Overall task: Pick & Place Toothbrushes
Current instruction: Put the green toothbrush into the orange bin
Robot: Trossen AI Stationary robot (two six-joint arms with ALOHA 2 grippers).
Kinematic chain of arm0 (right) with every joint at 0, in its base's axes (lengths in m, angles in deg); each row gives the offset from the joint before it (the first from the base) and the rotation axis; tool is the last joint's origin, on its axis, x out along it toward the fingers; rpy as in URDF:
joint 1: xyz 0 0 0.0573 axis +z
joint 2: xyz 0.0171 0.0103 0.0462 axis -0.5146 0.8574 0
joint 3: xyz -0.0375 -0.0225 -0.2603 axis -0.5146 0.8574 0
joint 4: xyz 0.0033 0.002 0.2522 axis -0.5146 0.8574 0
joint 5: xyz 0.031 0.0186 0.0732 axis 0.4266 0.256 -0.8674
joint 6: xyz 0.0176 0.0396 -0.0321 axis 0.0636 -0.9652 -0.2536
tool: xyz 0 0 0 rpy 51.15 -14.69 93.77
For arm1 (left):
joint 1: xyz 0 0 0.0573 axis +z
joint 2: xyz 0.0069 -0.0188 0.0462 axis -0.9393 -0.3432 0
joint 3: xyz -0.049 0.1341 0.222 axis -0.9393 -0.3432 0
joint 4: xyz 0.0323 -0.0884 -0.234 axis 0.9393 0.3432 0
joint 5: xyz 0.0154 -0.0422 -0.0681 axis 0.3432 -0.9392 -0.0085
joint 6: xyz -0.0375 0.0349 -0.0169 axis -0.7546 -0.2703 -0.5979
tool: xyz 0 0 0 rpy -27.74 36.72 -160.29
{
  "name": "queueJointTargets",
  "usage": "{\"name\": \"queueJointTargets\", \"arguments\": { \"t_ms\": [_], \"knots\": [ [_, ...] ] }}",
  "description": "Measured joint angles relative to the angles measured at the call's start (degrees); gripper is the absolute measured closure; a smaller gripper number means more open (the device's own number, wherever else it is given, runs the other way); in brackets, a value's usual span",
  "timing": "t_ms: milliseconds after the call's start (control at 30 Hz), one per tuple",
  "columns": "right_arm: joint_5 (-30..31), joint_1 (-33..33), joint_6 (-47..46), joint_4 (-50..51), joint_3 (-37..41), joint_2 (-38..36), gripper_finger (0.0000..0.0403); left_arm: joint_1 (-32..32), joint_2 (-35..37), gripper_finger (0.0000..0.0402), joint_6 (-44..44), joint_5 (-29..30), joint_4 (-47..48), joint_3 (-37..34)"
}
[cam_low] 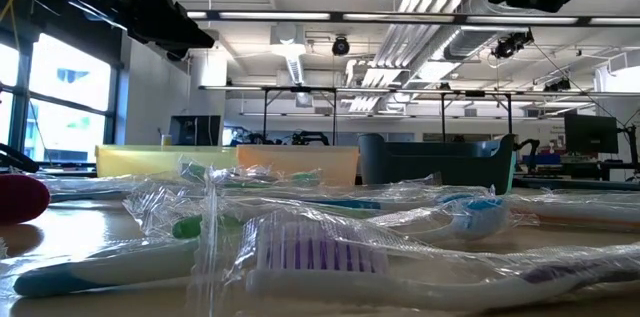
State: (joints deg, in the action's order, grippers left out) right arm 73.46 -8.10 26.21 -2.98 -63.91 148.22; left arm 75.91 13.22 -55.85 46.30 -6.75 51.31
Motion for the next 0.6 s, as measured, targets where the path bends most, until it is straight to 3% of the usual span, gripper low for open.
{"name": "queueJointTargets", "arguments": {
  "t_ms": [367, 600],
  "knots": [
    [2.83, 2.43, -4.89, 8.10, 0.00, 0.05, 0.0401, 0.00, 0.02, 0.0402, -0.04, 0.00, 0.00, 0.00],
    [-2.22, 2.69, -7.40, 12.61, 0.00, 3.01, 0.0401, 0.00, 0.01, 0.0402, -0.04, 0.00, -0.01, 0.00]
  ]
}}
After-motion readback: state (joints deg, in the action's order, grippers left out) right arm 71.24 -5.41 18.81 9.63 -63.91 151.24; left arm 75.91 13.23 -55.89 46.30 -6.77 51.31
